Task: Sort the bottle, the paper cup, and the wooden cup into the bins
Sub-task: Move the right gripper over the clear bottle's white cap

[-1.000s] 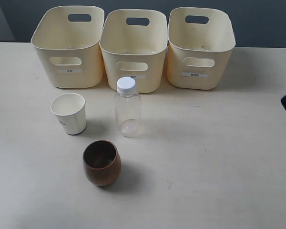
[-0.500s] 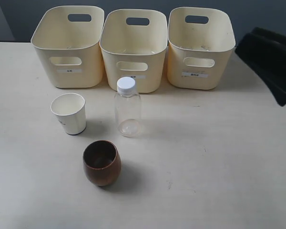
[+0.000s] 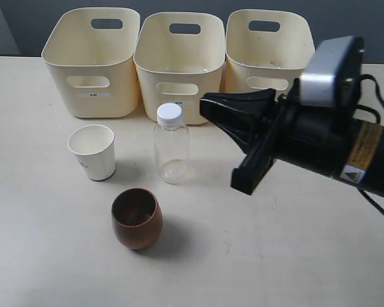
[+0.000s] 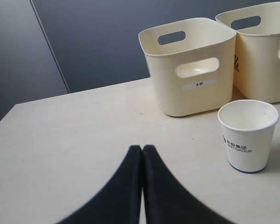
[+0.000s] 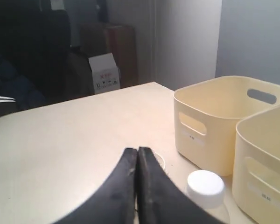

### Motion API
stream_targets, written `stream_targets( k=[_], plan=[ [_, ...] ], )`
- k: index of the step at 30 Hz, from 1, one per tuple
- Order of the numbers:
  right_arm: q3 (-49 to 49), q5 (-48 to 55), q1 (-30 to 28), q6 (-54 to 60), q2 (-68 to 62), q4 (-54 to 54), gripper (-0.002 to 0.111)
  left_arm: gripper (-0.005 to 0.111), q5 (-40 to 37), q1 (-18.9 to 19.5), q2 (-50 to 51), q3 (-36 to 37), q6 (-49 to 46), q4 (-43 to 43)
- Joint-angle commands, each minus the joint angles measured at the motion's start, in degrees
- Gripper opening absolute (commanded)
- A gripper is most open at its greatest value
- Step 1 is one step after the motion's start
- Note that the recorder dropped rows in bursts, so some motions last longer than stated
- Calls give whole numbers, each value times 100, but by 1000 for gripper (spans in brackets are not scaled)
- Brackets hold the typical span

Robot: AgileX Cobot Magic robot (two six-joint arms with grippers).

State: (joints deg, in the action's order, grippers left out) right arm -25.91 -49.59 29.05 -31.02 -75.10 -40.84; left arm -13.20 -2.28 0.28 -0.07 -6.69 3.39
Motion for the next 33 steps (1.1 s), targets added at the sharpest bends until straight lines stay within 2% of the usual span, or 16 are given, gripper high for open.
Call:
stream_targets(
  k=[1, 9, 19, 22, 24, 26, 28, 29, 33],
  plan=[
    [-336, 318, 405, 480, -622, 848, -1, 0, 35, -18, -28, 7, 11, 33],
    [-1002, 318, 634, 601, -1617, 1105, -1, 0, 35, -18, -28, 7, 11, 33],
    [-1314, 343, 634, 1193, -1842, 1540, 0, 0, 35, -18, -28, 7, 11, 33],
    [-1314, 388, 634, 1229, -1842, 1562, 17, 0, 35, -18, -28, 7, 11, 33],
    [-1314, 429, 634, 1229, -1842, 1603, 34, 0, 35, -18, -28, 7, 11, 33],
    [-1314, 471, 634, 1229, -1842, 1737, 57, 0, 35, -18, -28, 7, 11, 33],
    [-1314, 471, 634, 1229, -1842, 1754, 75, 0, 35, -18, -28, 7, 11, 33],
    [-1314, 471, 634, 1229, -1842, 1740, 80, 0, 35, -18, -28, 7, 11, 33],
    [-1314, 541, 634, 1398, -1842, 1740, 76, 0, 35, -18, -28, 7, 11, 33]
  ],
)
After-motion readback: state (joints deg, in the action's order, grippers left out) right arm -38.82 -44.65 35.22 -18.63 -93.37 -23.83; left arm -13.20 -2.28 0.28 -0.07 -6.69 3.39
